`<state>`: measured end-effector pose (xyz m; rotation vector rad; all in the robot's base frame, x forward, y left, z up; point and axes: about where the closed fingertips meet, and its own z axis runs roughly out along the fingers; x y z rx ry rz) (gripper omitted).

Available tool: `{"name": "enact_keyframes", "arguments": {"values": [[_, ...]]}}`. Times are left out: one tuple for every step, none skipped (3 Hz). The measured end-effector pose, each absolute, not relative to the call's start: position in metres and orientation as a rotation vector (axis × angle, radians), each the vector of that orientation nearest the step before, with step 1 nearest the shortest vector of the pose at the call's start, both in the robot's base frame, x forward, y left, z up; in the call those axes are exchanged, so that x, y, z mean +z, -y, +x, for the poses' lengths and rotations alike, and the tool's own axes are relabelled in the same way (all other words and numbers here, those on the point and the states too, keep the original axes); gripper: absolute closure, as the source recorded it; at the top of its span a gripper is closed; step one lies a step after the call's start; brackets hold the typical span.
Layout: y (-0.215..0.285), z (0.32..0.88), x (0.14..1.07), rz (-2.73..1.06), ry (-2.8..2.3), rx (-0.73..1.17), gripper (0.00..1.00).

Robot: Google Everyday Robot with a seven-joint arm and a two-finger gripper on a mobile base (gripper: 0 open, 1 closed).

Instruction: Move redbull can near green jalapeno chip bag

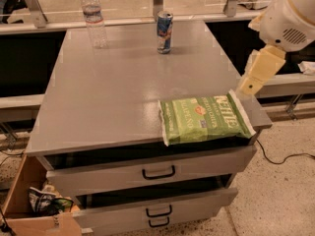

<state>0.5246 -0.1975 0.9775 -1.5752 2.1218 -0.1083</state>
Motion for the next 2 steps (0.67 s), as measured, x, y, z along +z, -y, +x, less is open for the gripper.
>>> {"name": "enact_keyframes", "arguments": {"values": [[0.186, 0.579, 0.969, -1.486, -2.086, -0.041, 0.00], [0.175, 0.640, 0.957, -1.381, -2.062, 0.100, 0.00]]}}
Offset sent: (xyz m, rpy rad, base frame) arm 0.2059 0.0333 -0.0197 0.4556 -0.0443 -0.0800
